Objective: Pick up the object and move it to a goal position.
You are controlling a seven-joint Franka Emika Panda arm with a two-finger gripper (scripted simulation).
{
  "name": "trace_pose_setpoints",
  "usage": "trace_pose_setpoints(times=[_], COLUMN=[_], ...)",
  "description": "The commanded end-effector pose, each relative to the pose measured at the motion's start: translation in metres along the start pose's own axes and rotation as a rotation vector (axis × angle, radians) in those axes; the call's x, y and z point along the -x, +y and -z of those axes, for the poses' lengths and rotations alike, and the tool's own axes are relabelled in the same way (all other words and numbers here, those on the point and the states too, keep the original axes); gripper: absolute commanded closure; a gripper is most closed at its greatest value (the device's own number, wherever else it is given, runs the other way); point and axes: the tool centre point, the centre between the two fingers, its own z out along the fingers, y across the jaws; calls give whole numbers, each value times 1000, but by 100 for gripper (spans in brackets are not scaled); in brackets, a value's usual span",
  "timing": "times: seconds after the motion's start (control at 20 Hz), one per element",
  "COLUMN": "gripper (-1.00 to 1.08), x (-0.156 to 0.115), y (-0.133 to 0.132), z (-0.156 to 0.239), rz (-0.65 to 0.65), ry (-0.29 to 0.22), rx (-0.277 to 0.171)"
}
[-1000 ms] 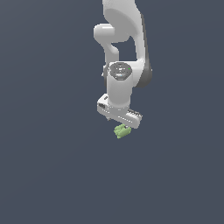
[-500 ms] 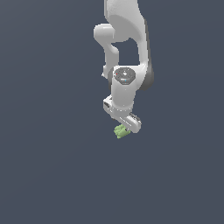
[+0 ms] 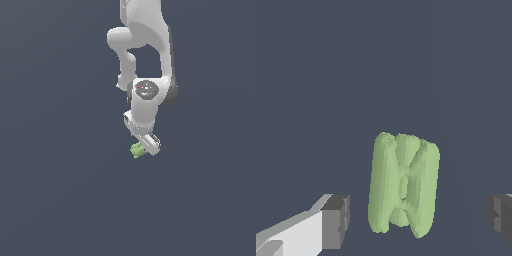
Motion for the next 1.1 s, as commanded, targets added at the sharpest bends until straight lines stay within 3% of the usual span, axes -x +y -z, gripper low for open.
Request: trace_pose_setpoints(times=[0.0, 0.65, 1.05], gripper=[-92, -92, -92], x=[2, 5, 5], y=[0, 0, 1], z=[-2, -9, -45], rz=[-39, -89, -94], ry=[2, 4, 4], rx=[0, 1, 1])
